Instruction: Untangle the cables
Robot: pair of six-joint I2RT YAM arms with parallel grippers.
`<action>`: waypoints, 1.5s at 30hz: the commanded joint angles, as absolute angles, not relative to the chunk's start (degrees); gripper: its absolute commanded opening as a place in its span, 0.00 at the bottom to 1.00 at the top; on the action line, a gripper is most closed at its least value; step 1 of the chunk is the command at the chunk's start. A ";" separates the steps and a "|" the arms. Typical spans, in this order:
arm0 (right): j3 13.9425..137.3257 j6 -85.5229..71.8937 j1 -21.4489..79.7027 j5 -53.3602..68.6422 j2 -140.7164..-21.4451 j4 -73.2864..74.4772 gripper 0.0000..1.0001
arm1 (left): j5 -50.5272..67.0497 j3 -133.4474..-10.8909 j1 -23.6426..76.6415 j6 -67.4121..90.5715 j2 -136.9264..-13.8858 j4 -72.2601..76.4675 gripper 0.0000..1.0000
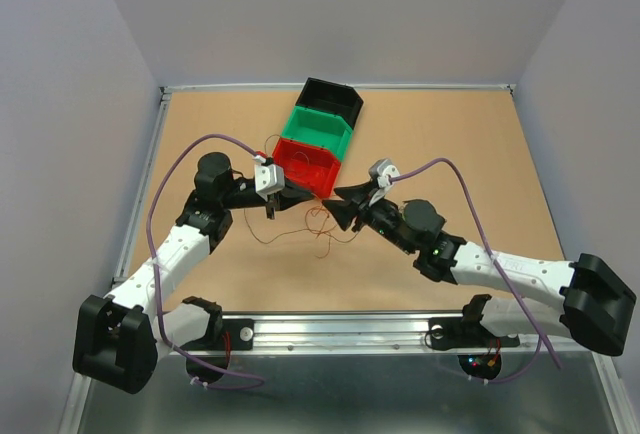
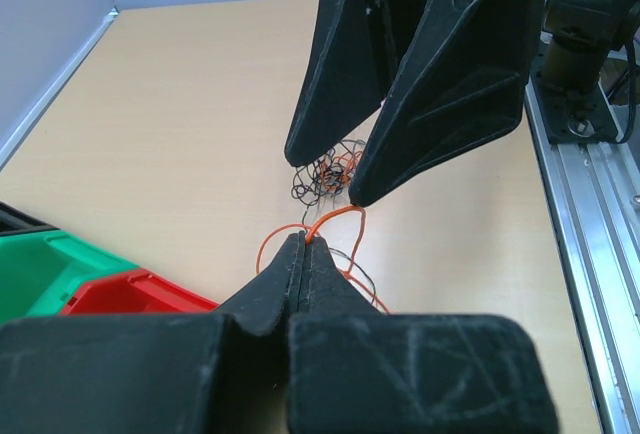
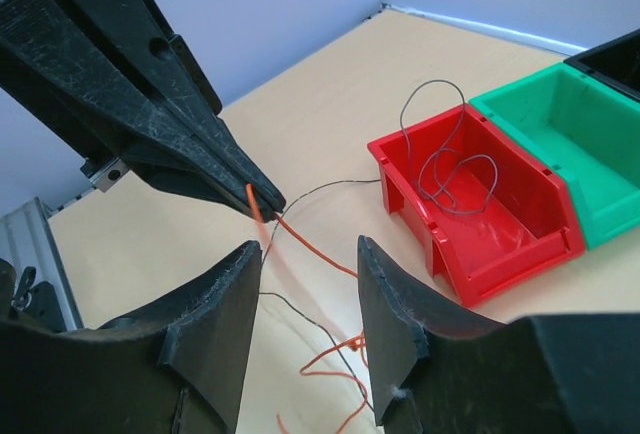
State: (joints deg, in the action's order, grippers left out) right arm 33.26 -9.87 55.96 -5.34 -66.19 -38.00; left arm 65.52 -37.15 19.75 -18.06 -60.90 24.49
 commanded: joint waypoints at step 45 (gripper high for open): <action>34.90 -13.01 53.53 -55.80 -64.97 -38.58 0.01 | 58.10 -37.44 17.75 -16.53 -55.90 29.88 0.00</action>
